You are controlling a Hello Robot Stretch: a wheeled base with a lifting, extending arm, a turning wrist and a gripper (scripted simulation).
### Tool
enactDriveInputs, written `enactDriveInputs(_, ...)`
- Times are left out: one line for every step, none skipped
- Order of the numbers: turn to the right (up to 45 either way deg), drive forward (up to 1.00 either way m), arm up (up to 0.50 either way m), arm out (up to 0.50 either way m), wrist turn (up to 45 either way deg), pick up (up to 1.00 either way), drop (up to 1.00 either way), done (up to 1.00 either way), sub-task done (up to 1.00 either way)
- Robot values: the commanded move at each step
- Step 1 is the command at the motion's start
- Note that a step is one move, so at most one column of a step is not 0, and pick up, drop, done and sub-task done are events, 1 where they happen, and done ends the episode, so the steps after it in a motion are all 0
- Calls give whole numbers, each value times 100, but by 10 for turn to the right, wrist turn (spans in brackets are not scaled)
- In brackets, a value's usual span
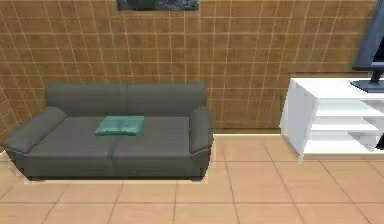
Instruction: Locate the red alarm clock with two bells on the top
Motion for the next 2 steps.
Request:
enactDriveInputs(-450, 0, 0, 0, 0, 0, 0, 0, 0)
enactDriveInputs(-450, 0, 0, 0, 0, 0, 0, 0, 0)
